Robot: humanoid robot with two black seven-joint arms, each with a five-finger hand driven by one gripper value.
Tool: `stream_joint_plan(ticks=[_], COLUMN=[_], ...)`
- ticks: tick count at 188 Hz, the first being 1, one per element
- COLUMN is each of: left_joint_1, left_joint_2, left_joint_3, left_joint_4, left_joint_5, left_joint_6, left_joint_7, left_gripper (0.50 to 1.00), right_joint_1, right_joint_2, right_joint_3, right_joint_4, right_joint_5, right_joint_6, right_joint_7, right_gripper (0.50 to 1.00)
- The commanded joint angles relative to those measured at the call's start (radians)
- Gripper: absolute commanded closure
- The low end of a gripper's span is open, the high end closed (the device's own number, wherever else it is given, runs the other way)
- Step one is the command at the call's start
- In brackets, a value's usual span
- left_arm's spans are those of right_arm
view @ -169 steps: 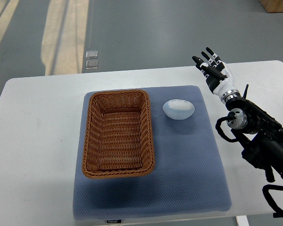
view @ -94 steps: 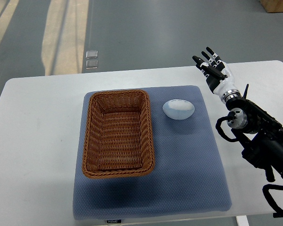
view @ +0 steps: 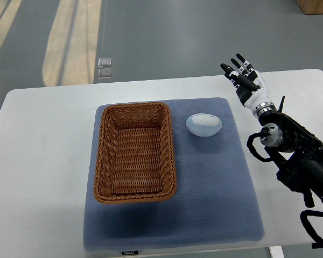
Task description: Place blue toy in brown basket
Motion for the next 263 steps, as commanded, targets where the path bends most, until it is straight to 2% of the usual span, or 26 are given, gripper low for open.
stream_joint_plan(ticks=[1,80,148,201,228,263], left_joint_1=[0.000,0.000,0.000,0.000,0.000,0.000], left_joint_2=[0.000,0.000,0.000,0.000,0.000,0.000], left_joint_3=[0.001,0.000,0.000,0.000,0.000,0.000], left_joint_4=[-0.002,-0.001,-0.001,-0.001,-0.002,-0.001], left_joint_5=[0.000,0.000,0.000,0.000,0.000,0.000], left_joint_6=[0.000,0.000,0.001,0.001,0.000,0.000], left_joint_7=[0.000,0.000,0.000,0.000,0.000,0.000], left_gripper=[0.500,0.500,0.500,0.500,0.500,0.500], right_joint_1=[0.000,0.049,0.051,0.052,0.094,0.242], right_joint_2=[0.000,-0.003,-0.080,-0.195,-0.259,-0.379], right_joint_3=[0.000,-0.001,-0.008,-0.035,-0.149,-0.417], right_joint_4=[-0.001,0.004,0.050,0.180,0.223,0.255], right_joint_5=[0.000,0.000,0.005,0.014,0.006,-0.012], right_joint_6=[0.000,-0.020,-0.023,-0.124,-0.137,-0.114], right_joint_7=[0.002,-0.002,-0.002,-0.012,-0.021,-0.052], right_gripper=[0.591,0.591,0.591,0.591,0.591,0.591])
